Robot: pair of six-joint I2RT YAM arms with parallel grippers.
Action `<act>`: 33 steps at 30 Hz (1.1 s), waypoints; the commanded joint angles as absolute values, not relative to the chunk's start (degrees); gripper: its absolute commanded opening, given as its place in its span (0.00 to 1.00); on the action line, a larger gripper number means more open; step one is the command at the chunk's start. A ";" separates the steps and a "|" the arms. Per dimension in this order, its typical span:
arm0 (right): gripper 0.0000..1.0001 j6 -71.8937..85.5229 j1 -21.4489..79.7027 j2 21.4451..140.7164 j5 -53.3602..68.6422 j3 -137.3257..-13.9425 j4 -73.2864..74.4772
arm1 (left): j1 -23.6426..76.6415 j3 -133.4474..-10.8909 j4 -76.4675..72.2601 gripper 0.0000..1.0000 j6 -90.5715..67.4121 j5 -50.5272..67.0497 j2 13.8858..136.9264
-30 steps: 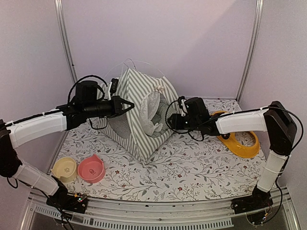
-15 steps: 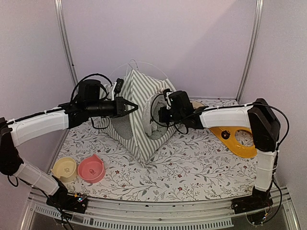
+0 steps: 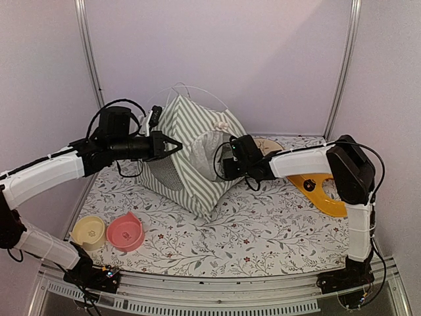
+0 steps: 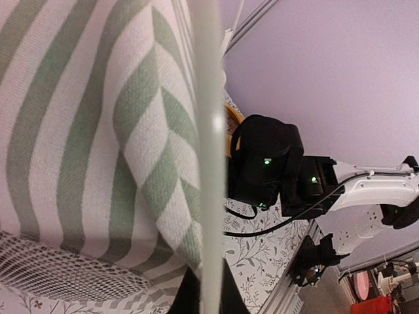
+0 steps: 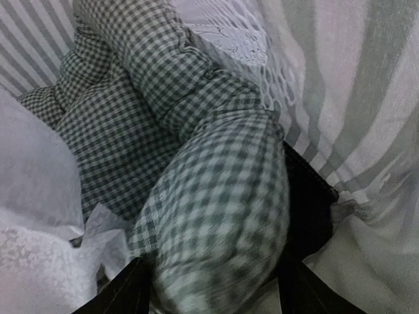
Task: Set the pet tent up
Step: Place the cushion in the tent.
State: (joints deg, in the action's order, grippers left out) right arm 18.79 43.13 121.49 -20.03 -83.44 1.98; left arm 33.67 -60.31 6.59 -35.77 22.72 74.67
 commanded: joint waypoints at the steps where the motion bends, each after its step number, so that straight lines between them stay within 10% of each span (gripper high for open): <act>1: 0.73 20.39 40.97 111.67 -16.82 -74.98 3.06 | 33.13 -60.59 9.59 0.00 -39.09 21.90 71.98; 23: 0.82 17.48 46.42 91.65 -2.66 -76.55 5.30 | 32.86 -61.16 11.36 0.00 -38.59 14.08 76.78; 33: 0.42 21.58 45.52 89.63 0.22 -73.53 4.72 | 32.43 -61.48 10.26 0.00 -38.48 15.51 77.68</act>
State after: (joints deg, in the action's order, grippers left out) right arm 19.86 45.28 88.58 3.16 -73.65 3.05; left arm 33.63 -61.28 7.81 -35.48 15.55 76.69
